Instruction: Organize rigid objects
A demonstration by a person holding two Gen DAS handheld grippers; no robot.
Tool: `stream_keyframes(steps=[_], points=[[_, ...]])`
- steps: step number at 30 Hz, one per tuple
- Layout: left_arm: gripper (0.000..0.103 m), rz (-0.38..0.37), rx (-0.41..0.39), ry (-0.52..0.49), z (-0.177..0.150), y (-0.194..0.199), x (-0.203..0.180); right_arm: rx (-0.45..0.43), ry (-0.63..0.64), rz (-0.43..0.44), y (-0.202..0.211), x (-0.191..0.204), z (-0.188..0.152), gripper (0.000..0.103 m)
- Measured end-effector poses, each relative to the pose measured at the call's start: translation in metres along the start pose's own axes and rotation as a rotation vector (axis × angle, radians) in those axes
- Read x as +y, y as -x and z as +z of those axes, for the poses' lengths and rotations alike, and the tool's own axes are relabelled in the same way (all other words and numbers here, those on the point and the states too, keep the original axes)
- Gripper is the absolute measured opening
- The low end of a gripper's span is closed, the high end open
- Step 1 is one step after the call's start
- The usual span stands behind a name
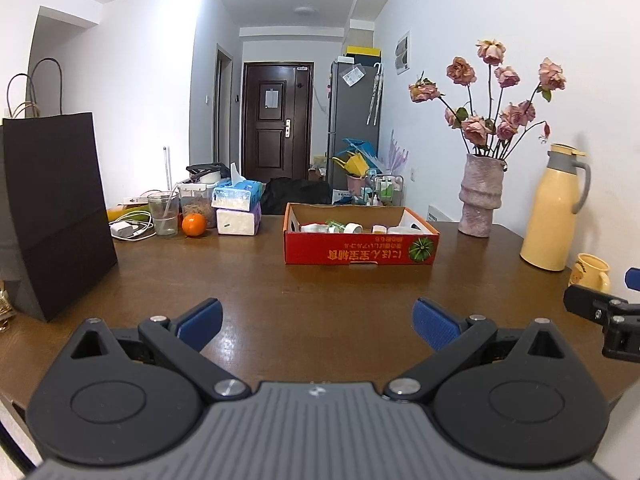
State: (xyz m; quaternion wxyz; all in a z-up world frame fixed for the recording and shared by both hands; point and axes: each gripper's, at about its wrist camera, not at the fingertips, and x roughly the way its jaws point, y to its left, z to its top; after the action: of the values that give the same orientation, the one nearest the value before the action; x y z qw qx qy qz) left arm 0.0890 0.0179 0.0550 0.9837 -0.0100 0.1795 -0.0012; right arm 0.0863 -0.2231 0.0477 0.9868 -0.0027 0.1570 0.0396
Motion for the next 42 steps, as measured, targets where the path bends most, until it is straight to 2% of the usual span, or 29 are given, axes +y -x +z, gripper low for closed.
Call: stream_keyframes(steps=[12, 42], points=[[0.103, -0.014, -0.028, -0.005, -0.012, 0.031, -0.003, -0.023, -0.001, -0.018, 0.033, -0.001, -0.009, 0.103], [0.103, -0.008, -0.019, -0.009, -0.016, 0.032, 0.0, -0.008, -0.002, -0.03, 0.031, -0.002, -0.013, 0.103]])
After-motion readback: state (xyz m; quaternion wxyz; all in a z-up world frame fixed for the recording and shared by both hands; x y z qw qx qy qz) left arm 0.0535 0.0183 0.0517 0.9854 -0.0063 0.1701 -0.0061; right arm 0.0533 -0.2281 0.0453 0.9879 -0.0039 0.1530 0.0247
